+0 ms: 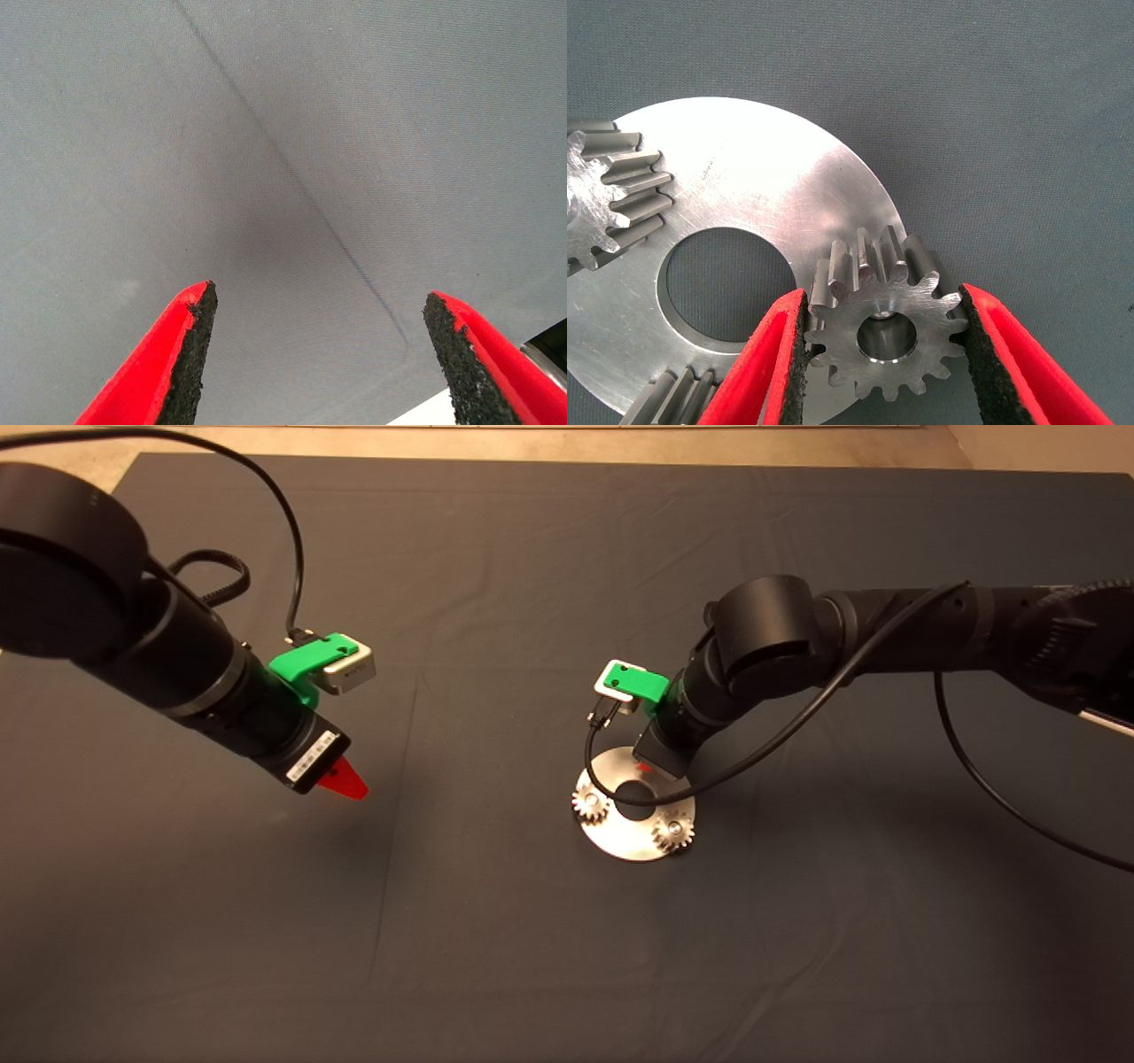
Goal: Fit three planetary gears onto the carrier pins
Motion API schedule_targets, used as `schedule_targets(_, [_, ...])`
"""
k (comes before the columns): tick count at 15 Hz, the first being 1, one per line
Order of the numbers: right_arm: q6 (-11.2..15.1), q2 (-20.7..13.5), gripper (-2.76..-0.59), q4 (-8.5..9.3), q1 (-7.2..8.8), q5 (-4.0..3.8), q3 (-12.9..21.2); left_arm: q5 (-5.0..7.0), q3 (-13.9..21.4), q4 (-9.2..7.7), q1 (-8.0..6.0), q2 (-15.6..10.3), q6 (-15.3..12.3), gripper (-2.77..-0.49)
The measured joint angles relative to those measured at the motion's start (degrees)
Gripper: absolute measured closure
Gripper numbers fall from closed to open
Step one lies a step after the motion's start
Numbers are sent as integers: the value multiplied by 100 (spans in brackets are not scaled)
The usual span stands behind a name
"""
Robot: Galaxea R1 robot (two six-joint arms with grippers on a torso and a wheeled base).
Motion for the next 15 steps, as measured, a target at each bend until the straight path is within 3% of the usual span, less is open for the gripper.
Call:
schedule_targets(2, [0,4,-116,1,-17,8,-45,0,0,0,0,0,0,-164])
schedule_targets(4, [-2,0,-126,11,-121,-83,-110,2,0,-1,0,-2,0,-164])
schedule_targets(12, [-6,0,-174,32,-110,-83,-190,-80,0,-1,0,-4,0,-164])
schedule_targets(13, [-6,0,-176,76,-57,-92,-201,-80,0,0,0,-2,0,-164])
schedule_targets(15, [-6,-63,-192,450,102,-108,-210,-83,0,0,0,-2,5,-164])
